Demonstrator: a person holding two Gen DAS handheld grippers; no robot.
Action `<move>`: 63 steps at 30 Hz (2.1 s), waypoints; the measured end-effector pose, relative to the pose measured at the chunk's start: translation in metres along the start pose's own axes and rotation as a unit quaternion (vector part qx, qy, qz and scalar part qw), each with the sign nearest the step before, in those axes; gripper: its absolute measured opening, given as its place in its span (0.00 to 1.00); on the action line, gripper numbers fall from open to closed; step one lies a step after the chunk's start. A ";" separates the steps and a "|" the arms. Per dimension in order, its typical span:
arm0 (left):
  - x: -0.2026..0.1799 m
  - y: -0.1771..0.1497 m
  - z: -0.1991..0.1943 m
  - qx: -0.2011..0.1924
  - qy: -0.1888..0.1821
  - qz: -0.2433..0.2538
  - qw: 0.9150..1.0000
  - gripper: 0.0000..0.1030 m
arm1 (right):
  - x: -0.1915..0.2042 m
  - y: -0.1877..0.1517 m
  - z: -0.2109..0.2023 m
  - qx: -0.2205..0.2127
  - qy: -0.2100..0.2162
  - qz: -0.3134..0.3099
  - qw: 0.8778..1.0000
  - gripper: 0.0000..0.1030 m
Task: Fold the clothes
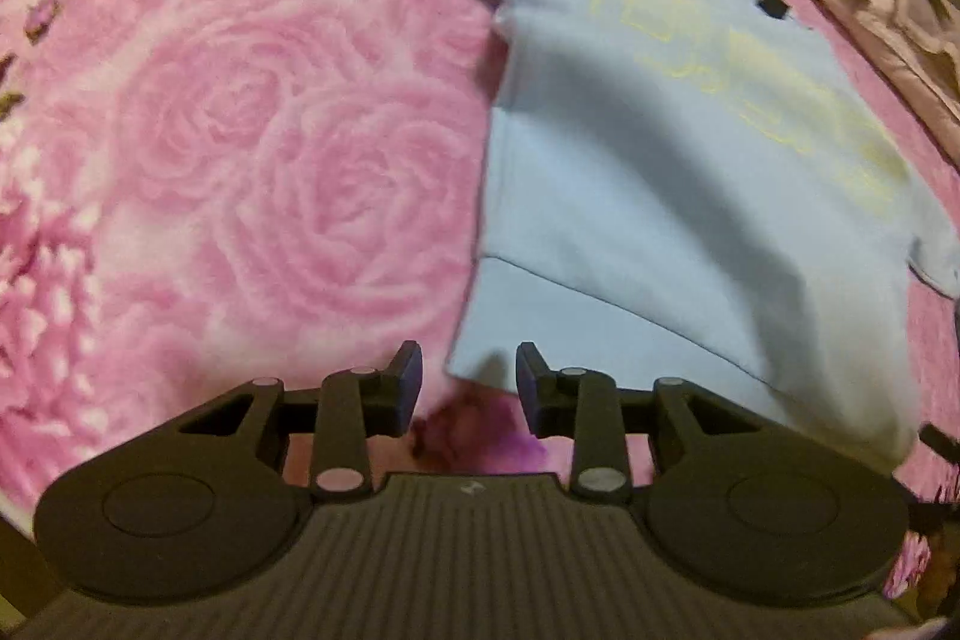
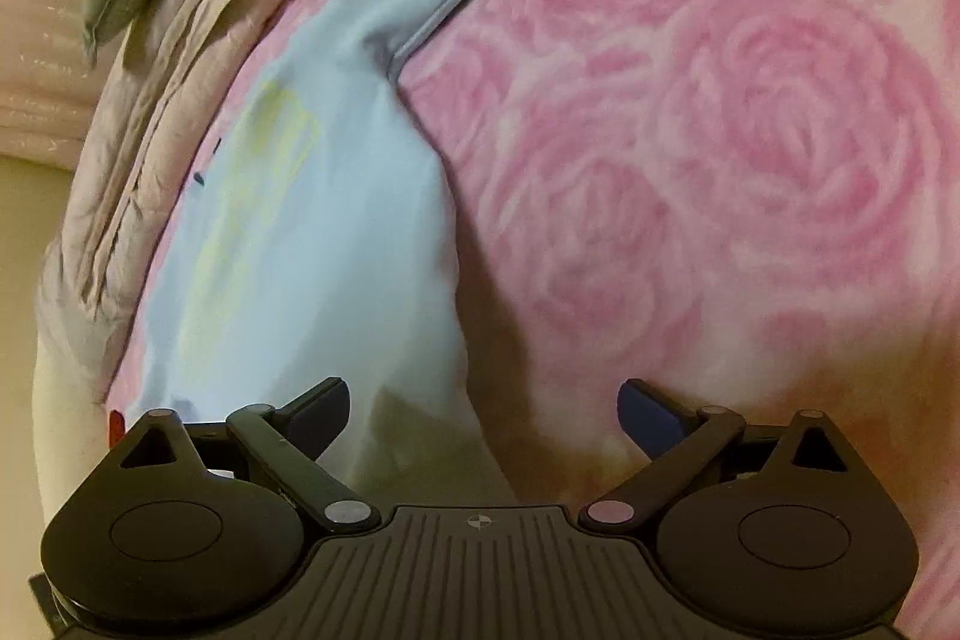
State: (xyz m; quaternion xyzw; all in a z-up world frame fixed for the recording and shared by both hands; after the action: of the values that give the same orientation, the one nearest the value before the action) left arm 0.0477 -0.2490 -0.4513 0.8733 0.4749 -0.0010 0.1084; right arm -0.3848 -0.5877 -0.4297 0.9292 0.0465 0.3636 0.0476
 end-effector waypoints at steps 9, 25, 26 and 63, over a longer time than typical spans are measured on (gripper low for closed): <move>-0.001 0.005 0.020 -0.020 -0.045 -0.032 0.998 0.11 | -0.006 -0.041 -0.001 -0.004 -0.031 -0.075 0.997 0.91; 0.018 -0.052 -0.049 0.019 -0.055 0.053 0.997 0.02 | 0.018 -0.055 -0.021 0.093 -0.012 -0.088 0.992 0.05; 0.016 -0.057 -0.042 0.024 -0.045 0.056 0.997 0.02 | 0.012 -0.062 -0.016 0.102 -0.025 -0.087 0.991 0.05; -0.129 0.092 -0.003 -0.022 -0.047 0.028 0.998 0.06 | -0.121 0.306 -0.009 -0.314 -0.091 0.097 0.940 0.54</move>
State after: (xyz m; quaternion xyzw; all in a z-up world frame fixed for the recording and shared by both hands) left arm 0.0526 -0.4038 -0.4178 0.8828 0.4446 -0.0283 0.1493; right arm -0.4638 -0.9049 -0.4672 0.8963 -0.1648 0.2762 0.3053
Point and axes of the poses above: each gripper's, at about its wrist camera, not at the fingertips, and z roughly the way its jaws point, x to its left, y to its top, the point moved 6 cm from there along z, roughly the way its jaws point, and after that the axes turned 8 degrees about y, right-handed, at the moved point
